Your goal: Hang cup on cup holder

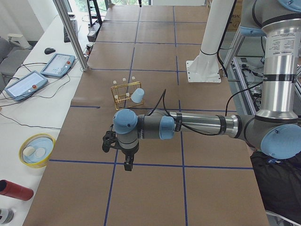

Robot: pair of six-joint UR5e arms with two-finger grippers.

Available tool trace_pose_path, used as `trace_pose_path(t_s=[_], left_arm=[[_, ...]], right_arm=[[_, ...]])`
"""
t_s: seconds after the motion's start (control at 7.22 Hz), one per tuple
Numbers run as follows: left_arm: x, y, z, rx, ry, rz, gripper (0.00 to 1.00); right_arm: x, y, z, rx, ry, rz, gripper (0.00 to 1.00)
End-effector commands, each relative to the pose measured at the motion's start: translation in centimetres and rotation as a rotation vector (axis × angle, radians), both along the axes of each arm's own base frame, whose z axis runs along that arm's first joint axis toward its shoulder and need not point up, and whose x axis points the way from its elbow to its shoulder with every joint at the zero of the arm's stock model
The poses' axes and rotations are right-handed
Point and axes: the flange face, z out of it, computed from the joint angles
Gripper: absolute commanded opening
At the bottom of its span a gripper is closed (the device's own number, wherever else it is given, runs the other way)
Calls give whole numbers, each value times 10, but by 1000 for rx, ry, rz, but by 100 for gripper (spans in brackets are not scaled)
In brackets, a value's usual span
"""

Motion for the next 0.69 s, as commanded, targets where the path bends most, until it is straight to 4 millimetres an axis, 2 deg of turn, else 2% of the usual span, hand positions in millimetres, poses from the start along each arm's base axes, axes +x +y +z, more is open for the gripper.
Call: trace_pose_path(t_s=[0.0, 0.28, 0.42, 0.55], left_arm=[[-1, 1, 2, -7, 3, -4, 100], [-1, 4, 10, -21, 4, -3, 100], [-1, -2, 16, -32, 4, -3, 100], [-1, -3, 12, -29, 3, -5, 100]], right_arm=[[0, 0, 0, 0, 0, 0, 100], [0, 0, 0, 0, 0, 0, 100], [0, 0, 0, 0, 0, 0, 100], [-1, 0, 0, 0, 0, -2, 100]])
